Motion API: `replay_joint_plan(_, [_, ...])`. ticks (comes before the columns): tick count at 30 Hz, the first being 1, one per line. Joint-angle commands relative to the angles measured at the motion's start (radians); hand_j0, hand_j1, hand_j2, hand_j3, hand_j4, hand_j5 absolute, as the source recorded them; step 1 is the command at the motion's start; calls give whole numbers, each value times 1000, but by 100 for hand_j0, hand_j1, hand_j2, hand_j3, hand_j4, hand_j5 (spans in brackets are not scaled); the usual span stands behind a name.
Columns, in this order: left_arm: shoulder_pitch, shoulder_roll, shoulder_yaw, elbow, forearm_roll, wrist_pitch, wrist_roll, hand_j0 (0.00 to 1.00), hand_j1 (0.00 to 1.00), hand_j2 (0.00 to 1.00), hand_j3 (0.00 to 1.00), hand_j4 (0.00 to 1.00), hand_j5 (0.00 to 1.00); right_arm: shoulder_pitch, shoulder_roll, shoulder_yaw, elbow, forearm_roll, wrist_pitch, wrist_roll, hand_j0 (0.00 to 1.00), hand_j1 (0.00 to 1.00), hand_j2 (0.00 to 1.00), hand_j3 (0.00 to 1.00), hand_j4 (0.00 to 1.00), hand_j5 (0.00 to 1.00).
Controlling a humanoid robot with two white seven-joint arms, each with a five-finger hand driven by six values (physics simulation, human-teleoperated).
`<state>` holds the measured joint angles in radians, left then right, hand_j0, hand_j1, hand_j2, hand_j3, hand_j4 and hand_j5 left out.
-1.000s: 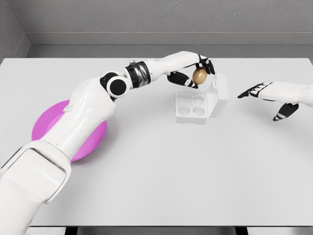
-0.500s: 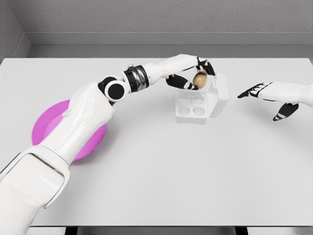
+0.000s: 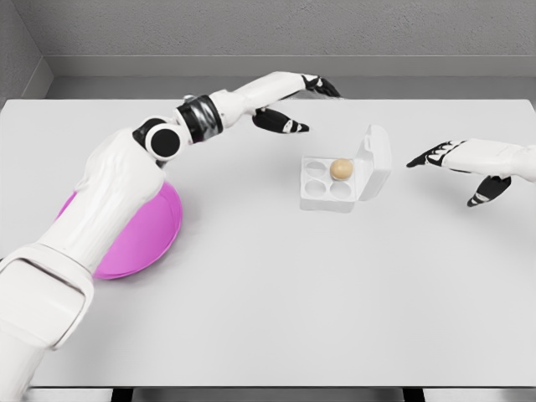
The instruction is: Pack egg into the box and close the box lid
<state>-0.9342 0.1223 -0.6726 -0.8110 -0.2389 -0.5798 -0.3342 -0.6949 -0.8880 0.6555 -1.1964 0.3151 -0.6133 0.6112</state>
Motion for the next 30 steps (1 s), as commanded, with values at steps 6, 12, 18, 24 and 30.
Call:
replay_joint_plan(6, [46, 528, -111, -540, 369, -31, -16, 100, 100, 100, 100, 100, 100, -5, 7, 3, 3, -4, 2, 0, 100, 100, 100, 100, 100, 100])
replay_joint_plan(12, [107, 712, -148, -586, 362, -31, -14, 100, 100, 100, 100, 100, 100, -3, 11, -1, -75, -4, 2, 0, 100, 100, 100, 100, 100, 100])
replay_joint_plan(18, [149, 793, -160, -623, 279, -31, -12, 100, 100, 100, 100, 100, 100, 2, 11, 3, -155, -4, 2, 0, 100, 100, 100, 100, 100, 100])
replay_joint_plan(24, [178, 838, -154, -628, 265, -31, -12, 100, 100, 100, 100, 100, 100, -11, 11, -7, -245, -8, 2, 0, 100, 100, 100, 100, 100, 100])
replay_joint_plan(30, [178, 838, -151, -628, 265, -31, -12, 100, 100, 100, 100, 100, 100, -11, 63, -11, -276, -8, 2, 0, 100, 100, 100, 100, 100, 100])
